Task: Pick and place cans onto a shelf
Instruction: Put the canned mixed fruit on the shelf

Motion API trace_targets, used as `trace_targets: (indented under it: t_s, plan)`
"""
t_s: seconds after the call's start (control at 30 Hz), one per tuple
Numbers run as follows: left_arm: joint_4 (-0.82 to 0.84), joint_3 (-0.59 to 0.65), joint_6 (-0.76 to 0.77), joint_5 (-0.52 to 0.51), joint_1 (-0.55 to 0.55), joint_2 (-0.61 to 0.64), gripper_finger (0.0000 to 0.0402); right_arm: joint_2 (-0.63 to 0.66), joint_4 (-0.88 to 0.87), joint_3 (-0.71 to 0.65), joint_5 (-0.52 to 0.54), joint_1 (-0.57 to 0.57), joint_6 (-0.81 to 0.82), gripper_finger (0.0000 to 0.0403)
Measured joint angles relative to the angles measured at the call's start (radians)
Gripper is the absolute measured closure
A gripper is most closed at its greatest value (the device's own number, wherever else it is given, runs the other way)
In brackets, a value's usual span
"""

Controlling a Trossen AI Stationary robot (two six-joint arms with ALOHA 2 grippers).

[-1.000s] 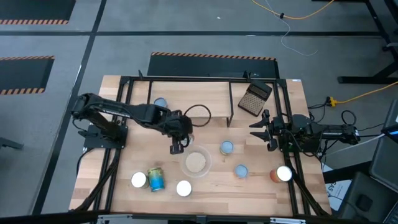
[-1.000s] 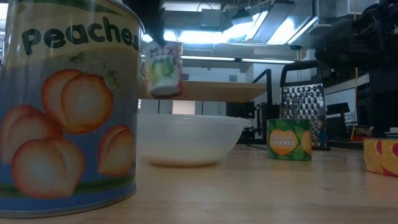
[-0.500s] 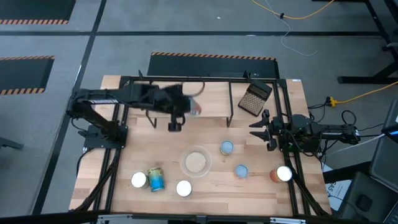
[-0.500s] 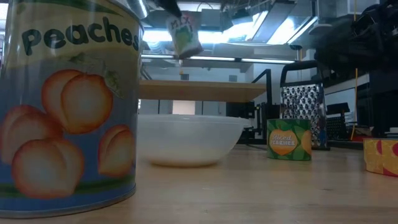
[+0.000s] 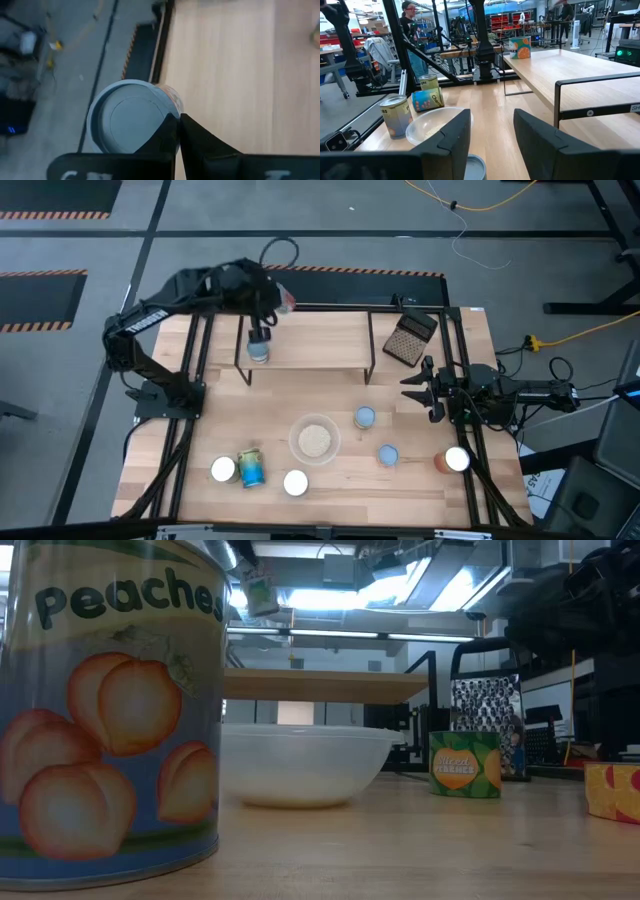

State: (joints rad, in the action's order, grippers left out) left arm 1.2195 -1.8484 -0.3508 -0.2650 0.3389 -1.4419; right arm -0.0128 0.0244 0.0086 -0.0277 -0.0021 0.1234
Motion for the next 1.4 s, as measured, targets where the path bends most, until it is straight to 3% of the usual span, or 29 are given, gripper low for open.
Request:
trace_targets:
  t_s: [0.1, 0.33, 0.53, 0.87, 1.4]
  plan:
    - [0.04, 0.0, -0.017, 0.021, 0.071, 0.003, 0.0399, 0.0, 0.0, 0.0, 0.0, 0.0, 0.0, 0.0247]
    - [0.068, 0.052, -0.096, 0.188, 0.231, -0.002, 0.0399, 0.0, 0.0, 0.0, 0.0, 0.0, 0.0, 0.0247]
    - [0.062, 0.172, -0.101, 0.208, 0.303, -0.002, 0.0399, 0.0, 0.0, 0.0, 0.0, 0.0, 0.0, 0.0247]
    - [0.046, 0.331, -0.105, 0.237, 0.308, -0.002, 0.0399, 0.0, 0.0, 0.0, 0.0, 0.0, 0.0, 0.0247]
    - [0.043, 0.346, -0.1, 0.255, 0.308, 0.001, 0.0375, 0.0, 0.0, 0.0, 0.0, 0.0, 0.0, 0.0247]
